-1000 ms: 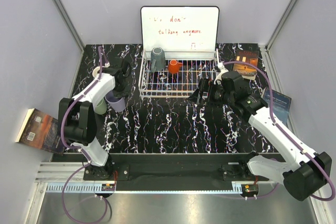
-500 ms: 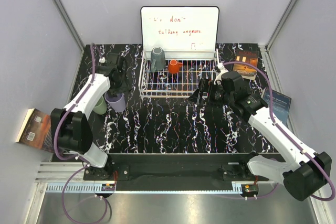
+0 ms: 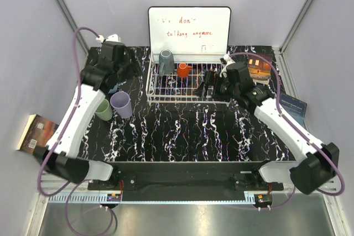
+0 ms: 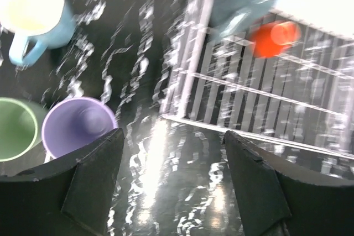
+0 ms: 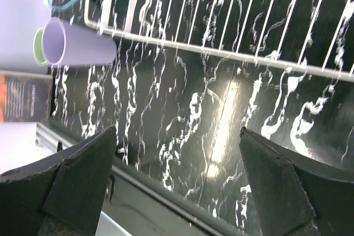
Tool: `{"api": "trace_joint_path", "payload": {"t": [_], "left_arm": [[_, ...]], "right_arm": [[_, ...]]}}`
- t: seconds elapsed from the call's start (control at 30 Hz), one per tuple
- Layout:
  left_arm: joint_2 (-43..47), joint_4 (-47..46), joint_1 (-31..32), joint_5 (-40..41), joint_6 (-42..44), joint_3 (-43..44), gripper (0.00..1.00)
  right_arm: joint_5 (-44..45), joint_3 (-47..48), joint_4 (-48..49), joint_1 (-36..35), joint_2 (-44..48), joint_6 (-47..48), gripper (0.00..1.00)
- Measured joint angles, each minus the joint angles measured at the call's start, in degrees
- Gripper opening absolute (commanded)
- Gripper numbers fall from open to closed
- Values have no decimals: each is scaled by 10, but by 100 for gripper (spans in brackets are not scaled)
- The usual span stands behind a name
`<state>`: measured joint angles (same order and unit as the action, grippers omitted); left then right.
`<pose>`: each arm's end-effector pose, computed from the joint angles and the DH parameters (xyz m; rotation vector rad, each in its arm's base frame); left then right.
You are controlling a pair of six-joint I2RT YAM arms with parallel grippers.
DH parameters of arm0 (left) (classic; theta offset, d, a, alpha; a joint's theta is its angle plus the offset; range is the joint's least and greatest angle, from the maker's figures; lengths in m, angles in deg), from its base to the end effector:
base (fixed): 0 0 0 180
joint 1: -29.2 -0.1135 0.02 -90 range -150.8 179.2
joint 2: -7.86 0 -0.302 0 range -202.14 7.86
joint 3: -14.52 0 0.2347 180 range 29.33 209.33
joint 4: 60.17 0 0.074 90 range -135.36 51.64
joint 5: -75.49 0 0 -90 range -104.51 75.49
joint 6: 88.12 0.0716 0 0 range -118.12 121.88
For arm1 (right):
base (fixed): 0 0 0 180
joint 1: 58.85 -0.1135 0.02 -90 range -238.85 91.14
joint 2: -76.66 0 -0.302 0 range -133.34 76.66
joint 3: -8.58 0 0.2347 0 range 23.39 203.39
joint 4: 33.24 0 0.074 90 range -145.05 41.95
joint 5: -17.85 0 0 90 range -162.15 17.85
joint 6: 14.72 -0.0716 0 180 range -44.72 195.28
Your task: Unload the cups from the dish rack
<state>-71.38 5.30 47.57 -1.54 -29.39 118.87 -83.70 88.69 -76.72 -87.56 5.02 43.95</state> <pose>0.2762 -0.0748 0.4167 -0.3717 2.2311 -0.2055 0.2344 0.1447 0.3520 -0.0679 2.2849 0.7943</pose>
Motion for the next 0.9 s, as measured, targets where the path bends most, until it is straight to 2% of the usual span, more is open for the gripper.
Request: {"api": "trace_joint_path", "payload": {"t": [0.23,0.5,0.67,0.8,0.9], "left_arm": [[136,-13,50,31,-3,-48,78],[250,0,99,38,-22,-177,80],[287,18,132,58,-22,-205,81],[303,22,148,75,-22,-218,81],[294,18,149,86,-19,-218,81]], "right_arm": [[62,165,-19,0,-155,27,100],[145,508,-110,0,-430,77,99],[183,715,-193,-3,-575,99,100],[200,783,-230,-6,-628,105,100],[214,800,-244,-10,-645,105,99]]}}
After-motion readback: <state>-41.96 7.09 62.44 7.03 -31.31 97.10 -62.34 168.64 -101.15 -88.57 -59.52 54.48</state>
